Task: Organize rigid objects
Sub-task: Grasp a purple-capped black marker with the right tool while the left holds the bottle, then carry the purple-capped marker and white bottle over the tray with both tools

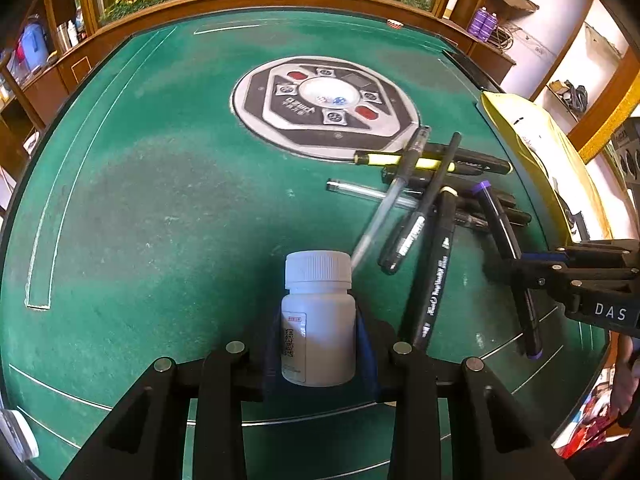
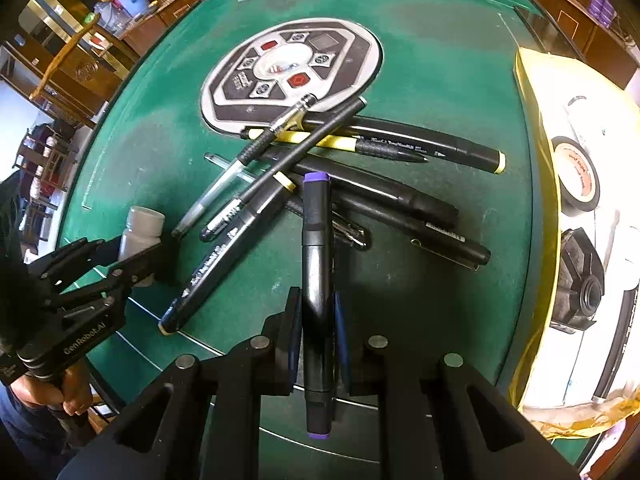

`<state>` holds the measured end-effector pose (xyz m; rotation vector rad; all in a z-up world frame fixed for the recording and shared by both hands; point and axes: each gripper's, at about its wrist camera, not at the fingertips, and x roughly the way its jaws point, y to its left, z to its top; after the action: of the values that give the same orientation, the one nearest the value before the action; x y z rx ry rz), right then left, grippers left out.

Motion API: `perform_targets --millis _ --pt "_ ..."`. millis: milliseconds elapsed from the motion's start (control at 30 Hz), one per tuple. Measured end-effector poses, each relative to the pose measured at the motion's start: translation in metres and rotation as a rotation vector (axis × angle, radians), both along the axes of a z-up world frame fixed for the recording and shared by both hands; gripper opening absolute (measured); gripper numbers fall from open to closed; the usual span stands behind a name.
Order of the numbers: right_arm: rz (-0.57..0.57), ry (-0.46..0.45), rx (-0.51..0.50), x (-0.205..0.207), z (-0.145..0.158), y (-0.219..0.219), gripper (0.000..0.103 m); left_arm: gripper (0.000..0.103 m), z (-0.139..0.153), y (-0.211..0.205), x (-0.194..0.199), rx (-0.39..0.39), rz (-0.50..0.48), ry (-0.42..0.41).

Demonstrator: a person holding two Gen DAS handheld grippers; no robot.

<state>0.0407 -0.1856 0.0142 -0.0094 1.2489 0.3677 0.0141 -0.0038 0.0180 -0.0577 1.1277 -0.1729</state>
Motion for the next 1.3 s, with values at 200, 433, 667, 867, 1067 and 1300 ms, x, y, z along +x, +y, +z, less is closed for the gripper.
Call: perform_targets --millis 200,433,667,867,1067,1300 --pt "0.007 -0.03 0.047 -0.005 0.012 -0.006 0.015 0.035 0.015 -0.012 0.0 0.023 -0.021 -0.045" --pt "0.015 -0.062 0.076 -0.009 0.023 -0.009 0.015 0.035 0.028 -0.031 0.001 0.041 -0.057 -0.078" --pt "-0.006 -0.08 0.095 -0.01 0.032 -0.025 0.015 0.035 0.038 -0.051 0.0 0.046 -0.091 -0.1" --pt "-0.03 -0.094 0.11 -0.012 0.038 -0.042 0.015 0.035 0.046 -0.069 0.001 0.046 -0.119 -0.115" --pt "-0.061 -0.106 0.12 -0.015 0.043 -0.063 0.015 0.035 0.052 -0.09 0.003 0.047 -0.151 -0.129" --pt "-0.096 -0.114 0.126 -0.018 0.047 -0.088 0.015 0.035 0.058 -0.117 0.005 0.049 -0.189 -0.145"
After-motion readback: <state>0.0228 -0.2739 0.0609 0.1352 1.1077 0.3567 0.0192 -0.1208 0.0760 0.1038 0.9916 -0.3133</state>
